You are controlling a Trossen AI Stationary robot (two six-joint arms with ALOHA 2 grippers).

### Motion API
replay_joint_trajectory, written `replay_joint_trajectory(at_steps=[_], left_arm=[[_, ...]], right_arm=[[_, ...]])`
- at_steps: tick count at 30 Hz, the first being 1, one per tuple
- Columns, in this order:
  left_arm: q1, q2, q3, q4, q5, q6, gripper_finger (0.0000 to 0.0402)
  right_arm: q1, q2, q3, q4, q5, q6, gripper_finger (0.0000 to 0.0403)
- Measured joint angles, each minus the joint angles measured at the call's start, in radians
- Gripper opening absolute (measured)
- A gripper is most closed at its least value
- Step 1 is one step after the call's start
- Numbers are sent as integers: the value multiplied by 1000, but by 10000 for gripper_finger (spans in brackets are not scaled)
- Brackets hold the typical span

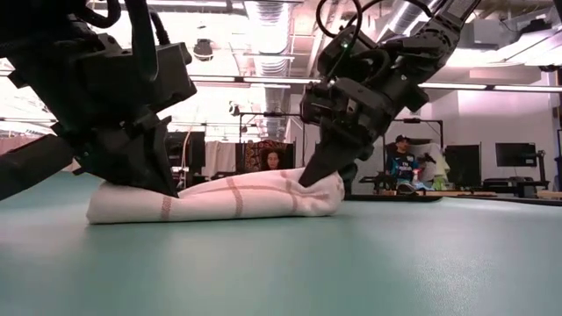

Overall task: Roll towel into tight, uniform cylinder
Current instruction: Roll the kitchen towel on the table

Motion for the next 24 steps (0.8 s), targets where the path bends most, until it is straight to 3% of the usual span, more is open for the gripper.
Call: replay_joint_trajectory(at_steps=[8, 15, 20, 24], left_arm=[[-1, 1, -1, -5, 0, -2, 0], [-1, 2, -1, -9, -1, -8, 0], [-1, 2, -1, -9, -4, -9, 0], [-2, 2, -1, -8, -5, -17, 0]], right_arm=[[-23, -70, 1, 66, 5, -208, 183], [60, -176, 3, -58, 11, -366, 185], [177, -137, 1, -111, 150, -485, 171], [191, -92, 2, -99, 267, -534, 147]])
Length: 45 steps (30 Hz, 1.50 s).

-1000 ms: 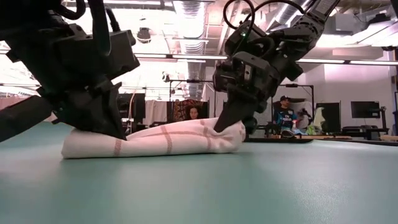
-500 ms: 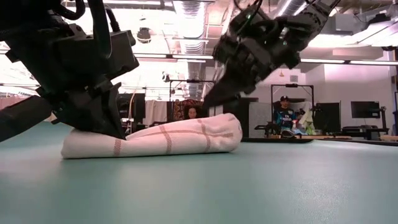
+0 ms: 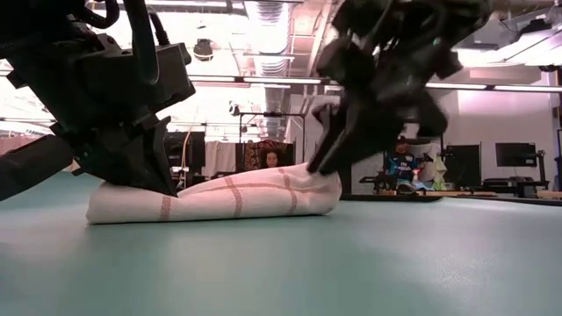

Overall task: Roll towel into tight, uniform cylinder
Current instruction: Roll the kitchen towel on the table

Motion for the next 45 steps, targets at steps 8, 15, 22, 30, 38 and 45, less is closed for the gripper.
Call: replay_joint_trajectory(at_steps=[8, 15, 22, 30, 38, 45], left_arm=[[0, 0, 0, 1, 0, 0, 0], [0, 0, 0, 0, -1, -1, 0], [-17, 1, 0, -21, -4, -14, 0], [-55, 1, -1, -90, -15, -41, 0], [-64, 2, -2, -112, -21, -67, 0], [-66, 1, -1, -132, -13, -71, 0]], right_arm=[[-98, 56, 0, 71, -5, -2, 128], [-143, 79, 0, 105, -8, -1, 127], [-148, 172, 4, 164, -5, -3, 126], [-154, 170, 2, 169, -4, 5, 126], [-154, 101, -2, 164, -15, -5, 134], [-100, -30, -1, 138, -81, -106, 195]])
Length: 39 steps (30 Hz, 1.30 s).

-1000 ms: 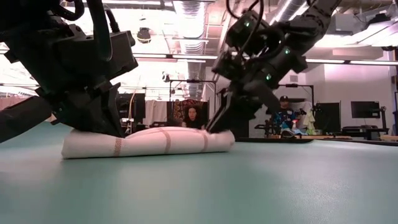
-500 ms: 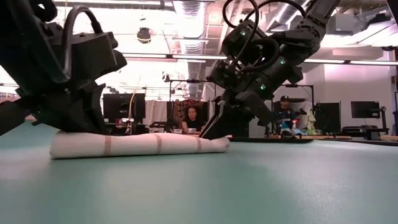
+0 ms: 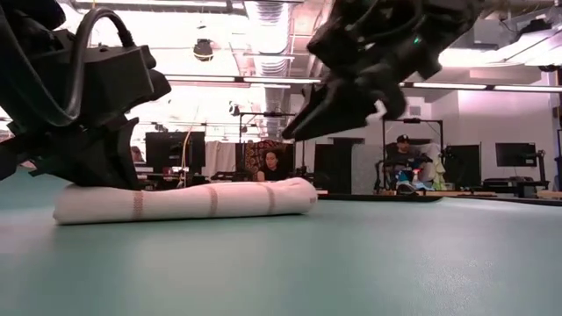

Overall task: Roll towel into tight, uniform cylinder
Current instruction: Roll the kitchen towel on the table

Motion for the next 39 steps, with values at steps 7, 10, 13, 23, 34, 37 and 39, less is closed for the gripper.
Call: replay_joint_trajectory(at_steps=[7, 10, 13, 23, 34, 37, 39], left_arm=[[0, -2, -15, 11, -3, -9, 0], [-1, -3, -36, 30, -6, -23, 0], [-2, -3, -46, 37, -13, -26, 0], [-2, -2, -48, 37, -15, -11, 0], [-1, -2, -57, 44, -16, -7, 0], [-1, -2, -57, 44, -16, -7, 0], [-1, -2, -57, 44, -16, -7, 0]], right_arm=[[81, 62, 0, 33, 125, -206, 267], [88, 102, 0, 80, 165, -260, 270], [81, 129, 0, 111, 166, -282, 270], [-9, 202, 3, 114, 151, -299, 270], [-28, 320, 18, 161, 171, -365, 257], [-26, 344, 30, 154, 227, -322, 215], [-25, 345, 31, 144, 249, -299, 173]])
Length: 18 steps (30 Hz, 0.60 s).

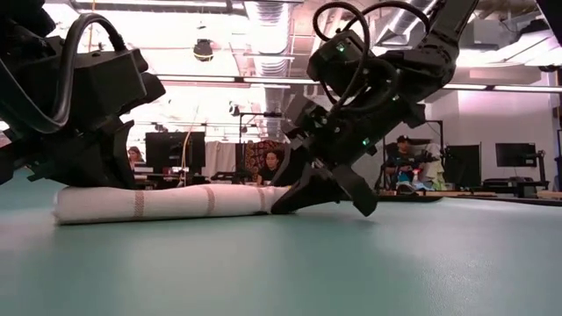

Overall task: Roll towel into tight, uniform cylinder
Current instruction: Roll the kitchen towel on the table

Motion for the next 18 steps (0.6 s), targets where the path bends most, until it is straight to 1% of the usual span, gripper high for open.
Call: replay_joint_trajectory(at_steps=[4, 5, 8, 13, 18], left_arm=[[0, 0, 0, -1, -1, 0, 0], [0, 0, -1, -2, -1, 0, 0], [-8, 2, -2, -2, -13, 0, 0], [-22, 3, -3, 7, -51, 3, 0], [-25, 3, -3, 99, -64, 24, 0]], right_arm=[[2, -10, 2, -6, 46, 63, 72], [4, -15, 2, -19, 50, 78, 53], [19, -45, 3, -69, 64, 140, 48], [66, -114, 1, -202, 72, 317, 48], [158, -186, -5, -344, 71, 530, 48]])
